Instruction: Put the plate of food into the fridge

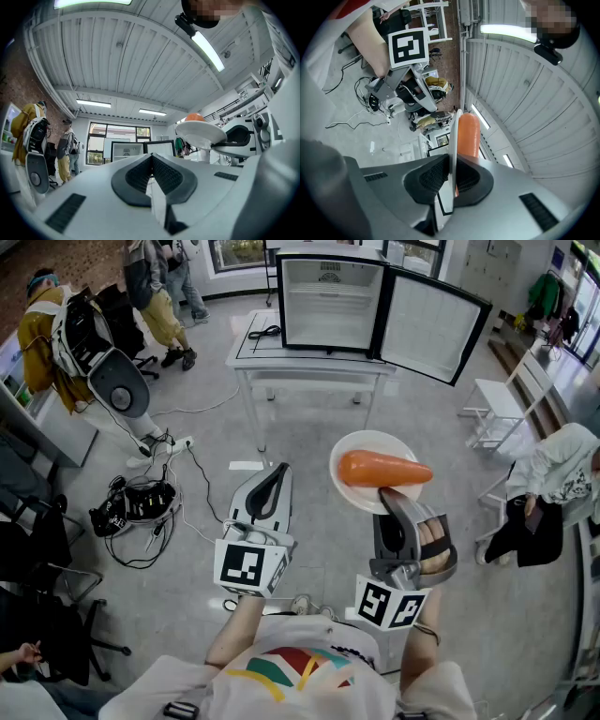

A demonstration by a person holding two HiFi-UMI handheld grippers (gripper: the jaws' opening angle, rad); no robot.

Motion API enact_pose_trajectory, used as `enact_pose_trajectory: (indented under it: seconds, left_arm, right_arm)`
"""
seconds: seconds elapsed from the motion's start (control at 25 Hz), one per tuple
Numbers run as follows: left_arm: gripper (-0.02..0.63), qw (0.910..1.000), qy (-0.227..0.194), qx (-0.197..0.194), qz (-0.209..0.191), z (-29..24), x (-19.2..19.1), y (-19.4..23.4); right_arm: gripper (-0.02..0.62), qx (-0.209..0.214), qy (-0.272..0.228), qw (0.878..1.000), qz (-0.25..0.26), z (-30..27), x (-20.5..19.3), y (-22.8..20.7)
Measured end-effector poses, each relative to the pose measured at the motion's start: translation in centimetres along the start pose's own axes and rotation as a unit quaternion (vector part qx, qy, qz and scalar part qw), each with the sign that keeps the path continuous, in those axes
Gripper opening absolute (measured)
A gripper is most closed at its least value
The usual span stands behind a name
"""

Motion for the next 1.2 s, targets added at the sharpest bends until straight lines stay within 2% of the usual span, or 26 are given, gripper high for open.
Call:
enact_pose_trajectory:
  seconds: [0.8,1.2]
  left_arm:
    - [0.006,0.9999,-0.011,-0.006,-0.011,0.2,0.4,-1.2]
    - [0.006,0.9999,-0.009,0.002,-0.011,-0.1,0.0,-1.8]
  right_arm:
    - [0.023,0.009,-0.024,1.0,-0.006,0.5,0.4,-0.1]
    - [0.023,0.015,-0.028,0.999,-0.006,0.5,-0.8,-0.1]
Point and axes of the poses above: the fingertips, and each gripper's own axes: z backward along the fingers, y to its left, x out of its top, the point moved 2 cm from there along z, backward along the fingers, and after that the axes turned 9 degrees about z, right-handed, at the moved point
